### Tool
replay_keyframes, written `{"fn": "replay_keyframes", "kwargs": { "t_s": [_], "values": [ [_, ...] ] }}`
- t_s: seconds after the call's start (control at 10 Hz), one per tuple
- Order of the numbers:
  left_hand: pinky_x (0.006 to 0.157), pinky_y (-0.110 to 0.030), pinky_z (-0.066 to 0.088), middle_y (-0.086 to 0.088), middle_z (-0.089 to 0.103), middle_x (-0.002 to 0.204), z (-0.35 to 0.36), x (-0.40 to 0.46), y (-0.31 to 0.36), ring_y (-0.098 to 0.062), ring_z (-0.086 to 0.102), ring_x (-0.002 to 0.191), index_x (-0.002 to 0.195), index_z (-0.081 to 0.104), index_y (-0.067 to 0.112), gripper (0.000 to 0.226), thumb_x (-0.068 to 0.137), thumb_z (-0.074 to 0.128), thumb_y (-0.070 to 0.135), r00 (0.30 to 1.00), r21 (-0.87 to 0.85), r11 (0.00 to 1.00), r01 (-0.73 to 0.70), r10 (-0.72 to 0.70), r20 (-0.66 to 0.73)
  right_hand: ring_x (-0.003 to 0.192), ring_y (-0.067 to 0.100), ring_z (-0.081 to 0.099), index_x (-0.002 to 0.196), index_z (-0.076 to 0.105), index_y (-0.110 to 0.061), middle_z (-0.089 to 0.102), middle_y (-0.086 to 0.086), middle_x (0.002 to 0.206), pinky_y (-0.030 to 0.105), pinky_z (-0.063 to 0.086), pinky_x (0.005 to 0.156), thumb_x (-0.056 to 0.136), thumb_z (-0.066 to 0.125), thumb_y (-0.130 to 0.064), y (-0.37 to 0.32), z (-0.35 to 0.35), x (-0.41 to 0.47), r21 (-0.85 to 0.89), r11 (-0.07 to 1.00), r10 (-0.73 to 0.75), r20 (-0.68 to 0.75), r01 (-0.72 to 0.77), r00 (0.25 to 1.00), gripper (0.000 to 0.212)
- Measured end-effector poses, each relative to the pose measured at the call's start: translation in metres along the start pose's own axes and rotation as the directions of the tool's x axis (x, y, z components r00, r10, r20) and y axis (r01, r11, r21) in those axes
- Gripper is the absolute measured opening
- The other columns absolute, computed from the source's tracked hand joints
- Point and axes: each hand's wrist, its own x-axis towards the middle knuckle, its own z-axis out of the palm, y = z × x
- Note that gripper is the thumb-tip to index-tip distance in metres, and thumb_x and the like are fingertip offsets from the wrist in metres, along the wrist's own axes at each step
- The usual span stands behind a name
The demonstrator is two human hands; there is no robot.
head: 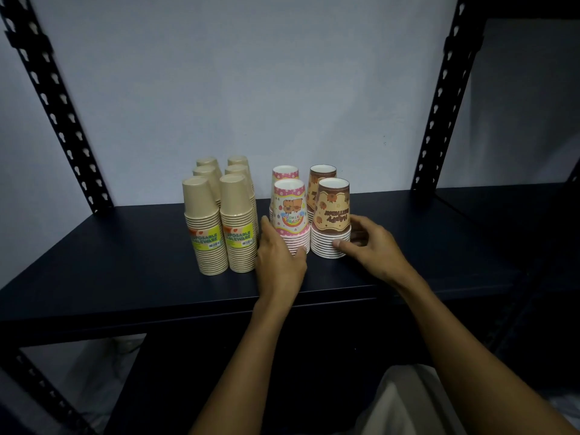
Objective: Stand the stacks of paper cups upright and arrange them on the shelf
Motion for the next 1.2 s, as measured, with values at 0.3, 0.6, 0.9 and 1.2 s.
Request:
{"fn": "replay_keyframes", "kwargs": {
  "t_s": [0.3, 0.6, 0.9, 1.2],
  "values": [
    [0.075, -0.035, 0.056, -0.002, 0.072, 0.089, -0.048, -0.024, -0.012, -0.019, 0.068, 0.082, 0.1, 0.068, 0.012, 0.02, 0.086, 0.063, 0.025, 0.978, 0.075, 0.978, -0.197, 0.202, -0.061, 0.118, 0.022, 0.056, 0.132, 0.054, -0.006, 0.059, 0.012, 0.131, 0.03, 0.043, 0.096, 0.094, 0.053, -0.022, 0.004, -0.003, 0.0, -0.202, 0.971, 0.083, -0.213, -0.127, 0.974, 0.041],
    [0.077, -0.029, 0.051, -0.003, 0.074, 0.083, -0.124, -0.02, -0.057, -0.022, 0.069, 0.079, 0.088, 0.073, 0.013, 0.014, 0.084, 0.059, 0.015, 0.968, 0.125, 0.987, -0.098, 0.124, -0.218, 0.084, 0.032, 0.059, 0.095, 0.068, -0.002, 0.069, 0.018, 0.099, 0.037, 0.05, 0.073, 0.087, 0.049, -0.01, -0.002, 0.006, 0.0, -0.524, 0.817, 0.164, -0.187, -0.24, 0.969, 0.022],
    [0.108, -0.047, 0.032, -0.015, 0.044, 0.144, -0.148, 0.037, -0.124, -0.03, 0.039, 0.133, 0.138, 0.045, 0.013, 0.05, 0.095, 0.039, 0.037, 0.969, 0.579, 0.814, -0.044, -0.106, 0.222, 0.105, 0.034, 0.056, 0.104, 0.063, -0.008, 0.065, 0.016, 0.112, 0.046, 0.042, 0.095, 0.09, 0.04, -0.013, -0.006, 0.01, 0.0, -0.679, 0.704, 0.161, -0.133, -0.209, 0.978, 0.027],
    [0.118, -0.05, 0.0, -0.009, -0.001, 0.162, -0.143, 0.042, -0.127, -0.026, -0.003, 0.149, 0.154, 0.006, 0.018, 0.066, 0.099, 0.014, 0.053, 0.916, 0.68, 0.732, -0.048, -0.239, 0.322, 0.12, 0.033, 0.047, 0.122, 0.054, -0.01, 0.053, 0.015, 0.131, 0.048, 0.036, 0.101, 0.093, 0.037, -0.024, -0.001, 0.012, 0.007, -0.762, 0.612, 0.261, -0.061, -0.214, 0.963, 0.036]
  ]
}}
